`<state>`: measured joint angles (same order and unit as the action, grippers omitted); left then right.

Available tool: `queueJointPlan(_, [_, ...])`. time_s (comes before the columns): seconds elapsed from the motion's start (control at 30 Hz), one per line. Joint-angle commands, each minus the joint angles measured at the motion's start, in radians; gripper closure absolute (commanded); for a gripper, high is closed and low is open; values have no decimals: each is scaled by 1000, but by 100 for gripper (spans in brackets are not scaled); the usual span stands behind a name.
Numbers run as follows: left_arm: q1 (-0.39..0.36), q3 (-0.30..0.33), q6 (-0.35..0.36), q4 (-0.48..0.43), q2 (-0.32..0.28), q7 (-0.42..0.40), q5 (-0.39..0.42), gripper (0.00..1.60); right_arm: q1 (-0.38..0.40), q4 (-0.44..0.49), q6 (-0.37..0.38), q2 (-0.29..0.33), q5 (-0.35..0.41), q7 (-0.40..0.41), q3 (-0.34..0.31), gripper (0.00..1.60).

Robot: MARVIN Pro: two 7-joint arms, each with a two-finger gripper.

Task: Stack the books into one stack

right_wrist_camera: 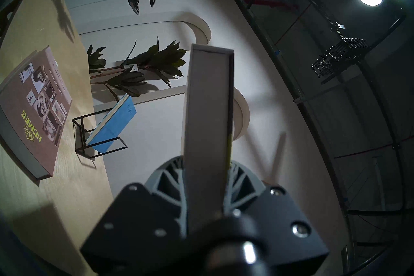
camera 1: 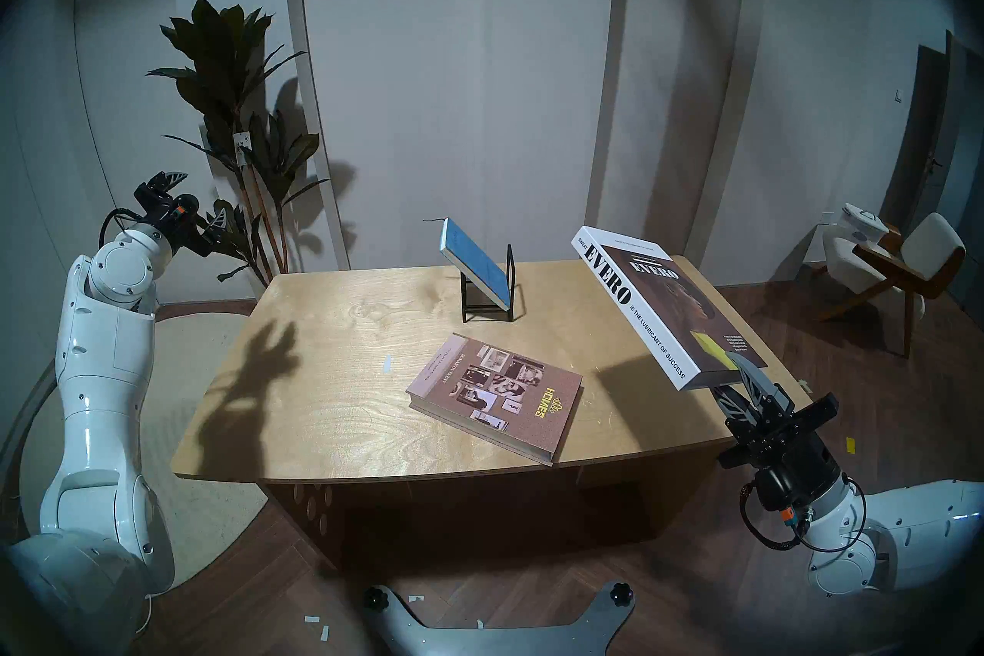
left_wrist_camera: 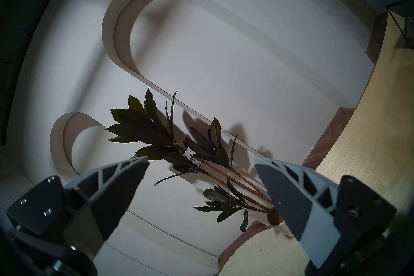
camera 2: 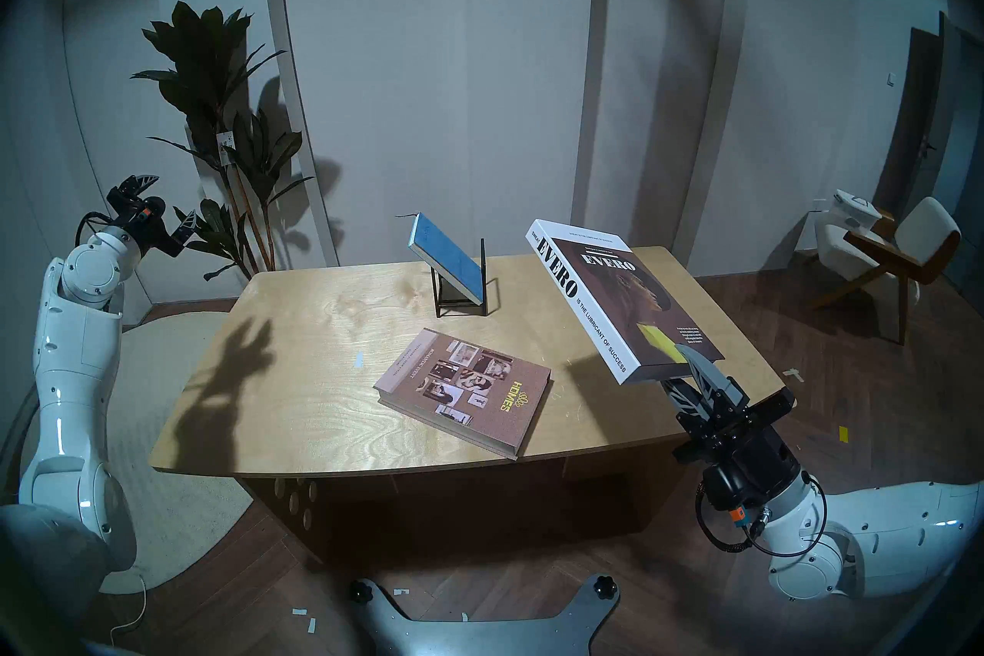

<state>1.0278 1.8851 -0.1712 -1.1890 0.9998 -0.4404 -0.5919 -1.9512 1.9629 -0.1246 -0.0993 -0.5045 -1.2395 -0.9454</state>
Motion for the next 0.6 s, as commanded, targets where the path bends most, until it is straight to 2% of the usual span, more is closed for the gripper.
queueJointPlan(0.0, [-25, 2, -3, -22, -6, 5, 3, 0, -31, 13, 1, -1, 0, 1, -42, 160])
queueJointPlan(0.4, [-24, 2, -2, -23, -6, 6, 4, 0, -82, 24, 1, -1, 5, 30, -105, 160])
queueJointPlan(0.57, [-24, 2, -2, -23, -6, 6, 4, 0, -95, 25, -10, -1, -2, 66, -132, 160])
